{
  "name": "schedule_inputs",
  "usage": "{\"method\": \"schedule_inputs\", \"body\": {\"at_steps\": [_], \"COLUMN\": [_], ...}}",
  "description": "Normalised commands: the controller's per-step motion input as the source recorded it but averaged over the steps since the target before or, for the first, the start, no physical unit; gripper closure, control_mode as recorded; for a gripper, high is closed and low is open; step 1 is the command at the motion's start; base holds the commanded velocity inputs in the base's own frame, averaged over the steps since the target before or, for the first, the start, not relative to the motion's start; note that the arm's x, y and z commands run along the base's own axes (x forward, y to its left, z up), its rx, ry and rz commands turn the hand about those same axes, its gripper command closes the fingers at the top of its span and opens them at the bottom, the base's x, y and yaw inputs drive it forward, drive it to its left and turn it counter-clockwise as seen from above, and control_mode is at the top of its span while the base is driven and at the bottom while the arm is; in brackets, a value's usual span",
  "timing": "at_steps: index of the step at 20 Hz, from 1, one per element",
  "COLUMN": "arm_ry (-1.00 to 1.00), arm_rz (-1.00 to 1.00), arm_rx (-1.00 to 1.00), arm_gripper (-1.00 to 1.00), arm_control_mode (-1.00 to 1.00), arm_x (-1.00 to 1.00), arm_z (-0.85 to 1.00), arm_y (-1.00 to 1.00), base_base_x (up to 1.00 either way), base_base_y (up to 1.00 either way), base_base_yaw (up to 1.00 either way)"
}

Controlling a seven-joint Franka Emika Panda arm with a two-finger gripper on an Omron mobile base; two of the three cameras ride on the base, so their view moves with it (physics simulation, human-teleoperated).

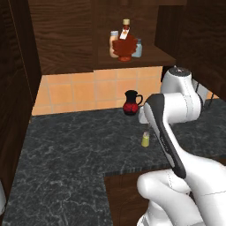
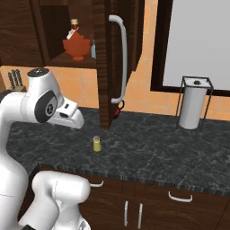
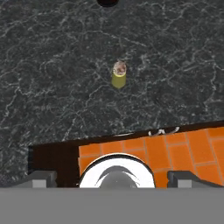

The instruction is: Put the shaker and condiment bottle from the counter next to their counterparts in the cabinet.

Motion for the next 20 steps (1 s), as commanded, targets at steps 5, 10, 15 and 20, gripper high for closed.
{"method": "schedule_inputs", "body": {"at_steps": [5, 10, 15, 20], "arm_ry": [-0.16, -0.17, -0.01, 0.0], "arm_rz": [0.0, 0.0, 0.0, 0.0], "arm_rx": [-0.05, -0.01, 0.0, 0.0], "arm_gripper": [-1.0, -1.0, -1.0, -1.0], "arm_control_mode": [-1.0, -1.0, -1.0, -1.0], "arm_x": [0.07, 0.19, 0.18, 0.27], "arm_z": [-0.33, -0.12, -0.05, -0.12], "arm_y": [-0.11, -0.02, -0.05, -0.11], "base_base_x": [0.0, 0.0, 0.0, 0.0], "base_base_y": [0.0, 0.0, 0.0, 0.0], "base_base_yaw": [0.0, 0.0, 0.0, 0.0]}}
